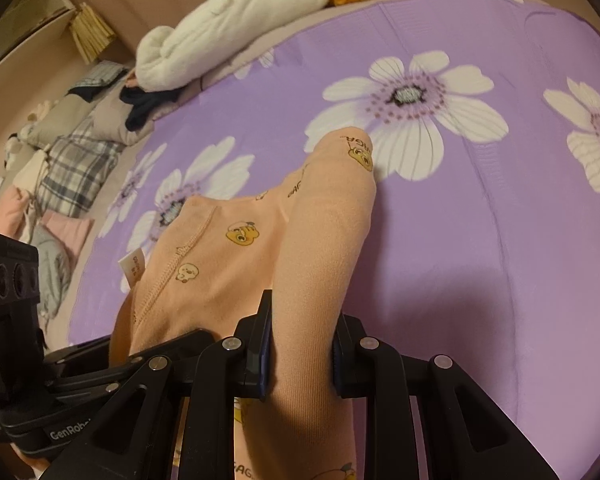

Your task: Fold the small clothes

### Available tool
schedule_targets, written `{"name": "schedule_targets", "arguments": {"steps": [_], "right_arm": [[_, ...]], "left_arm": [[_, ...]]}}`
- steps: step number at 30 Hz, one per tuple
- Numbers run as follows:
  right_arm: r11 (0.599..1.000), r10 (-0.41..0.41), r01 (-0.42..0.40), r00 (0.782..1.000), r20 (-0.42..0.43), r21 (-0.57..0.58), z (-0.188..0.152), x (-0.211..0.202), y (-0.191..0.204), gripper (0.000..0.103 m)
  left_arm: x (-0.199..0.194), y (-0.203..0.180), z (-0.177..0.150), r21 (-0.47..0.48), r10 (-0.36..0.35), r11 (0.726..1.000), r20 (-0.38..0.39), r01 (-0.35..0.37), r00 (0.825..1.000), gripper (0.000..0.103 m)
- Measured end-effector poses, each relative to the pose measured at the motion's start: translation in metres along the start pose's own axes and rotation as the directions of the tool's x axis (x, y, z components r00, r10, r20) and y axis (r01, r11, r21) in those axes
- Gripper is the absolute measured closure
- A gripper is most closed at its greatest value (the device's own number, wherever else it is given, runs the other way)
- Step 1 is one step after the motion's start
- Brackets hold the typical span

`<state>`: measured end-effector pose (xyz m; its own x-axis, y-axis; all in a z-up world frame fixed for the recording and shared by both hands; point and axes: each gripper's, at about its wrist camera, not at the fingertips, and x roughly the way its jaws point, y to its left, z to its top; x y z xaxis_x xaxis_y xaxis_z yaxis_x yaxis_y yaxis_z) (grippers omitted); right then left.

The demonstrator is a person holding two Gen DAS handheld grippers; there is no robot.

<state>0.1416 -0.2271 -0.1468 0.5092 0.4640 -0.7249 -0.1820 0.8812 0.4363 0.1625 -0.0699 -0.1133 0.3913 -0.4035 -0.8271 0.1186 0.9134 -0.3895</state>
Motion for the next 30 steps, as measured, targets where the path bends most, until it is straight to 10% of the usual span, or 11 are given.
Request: {"name": "schedule_targets", "arguments": {"steps": [10,17,23,30], "right_arm": [[0.998,-0.045,0.046,0.998,-0.039,0.035,-0.004,0.006,-0.008,0.071],[0.995,-0.093,0.093,0.996,0.011,0.033,-0.002,-0.015,-0.009,0.024],[0.993,-0.121,0.121,0.988,0.095,0.009,-0.004,-0.048,-0.001,0.020],[0.987,-0.159,0.162,0.976,0.149,-0.008,-0.010,-0.068,0.010,0.019]], "left_arm": [[0.006,0.009,-0.005,-0.032,0.013,0.999,-0.034,-0.014,0.999,0.060],[-0.022,0.004,-0.006,-0.008,0.030,1.000,0.040,-0.029,0.999,0.022],[-0.055,-0.002,-0.007,0.010,0.041,0.999,0.130,-0.043,0.991,0.001],[-0.074,-0.008,-0.018,0.035,0.087,0.995,0.167,-0.095,0.982,0.000]]}}
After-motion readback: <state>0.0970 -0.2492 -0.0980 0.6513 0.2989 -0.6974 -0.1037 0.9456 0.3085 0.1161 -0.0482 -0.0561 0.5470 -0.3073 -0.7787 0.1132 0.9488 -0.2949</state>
